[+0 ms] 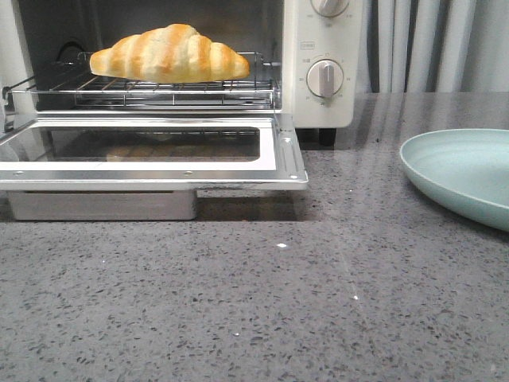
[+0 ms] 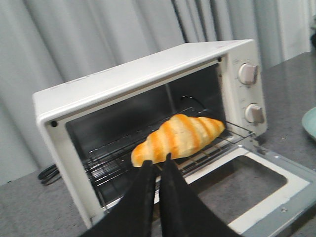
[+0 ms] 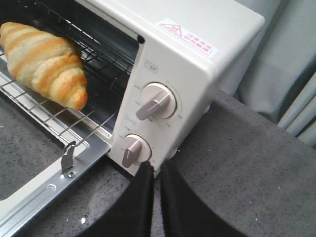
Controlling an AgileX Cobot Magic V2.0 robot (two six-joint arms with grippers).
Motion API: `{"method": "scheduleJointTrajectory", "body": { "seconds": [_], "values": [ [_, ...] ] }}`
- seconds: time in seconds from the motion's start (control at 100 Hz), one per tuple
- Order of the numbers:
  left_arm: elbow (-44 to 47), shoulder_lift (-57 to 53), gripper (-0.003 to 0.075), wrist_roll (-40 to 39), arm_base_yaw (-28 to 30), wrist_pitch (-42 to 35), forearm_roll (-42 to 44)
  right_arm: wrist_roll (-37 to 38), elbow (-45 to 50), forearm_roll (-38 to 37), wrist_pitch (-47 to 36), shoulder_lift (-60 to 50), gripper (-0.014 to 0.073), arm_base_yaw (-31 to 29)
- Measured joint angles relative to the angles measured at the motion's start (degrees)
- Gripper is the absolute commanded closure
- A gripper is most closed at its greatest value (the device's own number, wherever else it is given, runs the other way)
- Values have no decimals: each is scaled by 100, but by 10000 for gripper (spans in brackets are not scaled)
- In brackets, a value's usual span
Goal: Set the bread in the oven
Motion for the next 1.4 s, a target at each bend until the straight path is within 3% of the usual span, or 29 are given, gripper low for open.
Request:
{"method": "scheduleJointTrajectory", "body": {
  "seconds": [0.37, 0.73, 0.95, 1.22, 1.4],
  "values": [
    [517, 0, 740, 0, 1081, -464, 8, 45, 669, 0, -1058, 0, 579, -757],
    [744, 0, 740, 0, 1167, -792, -106, 55, 1363, 177, -2118, 0, 578, -1129],
    [942, 0, 740, 0, 1507, -1003, -186, 55, 1591, 217, -2470, 0, 578, -1182],
    [1228, 0, 740, 0, 1789, -1354, -439, 55, 1846, 598, -3015, 0, 579, -1870],
    [1456, 0, 740, 0, 1789, -1678, -698, 55, 2212, 825, -3474, 0, 579, -1995]
  ]
}}
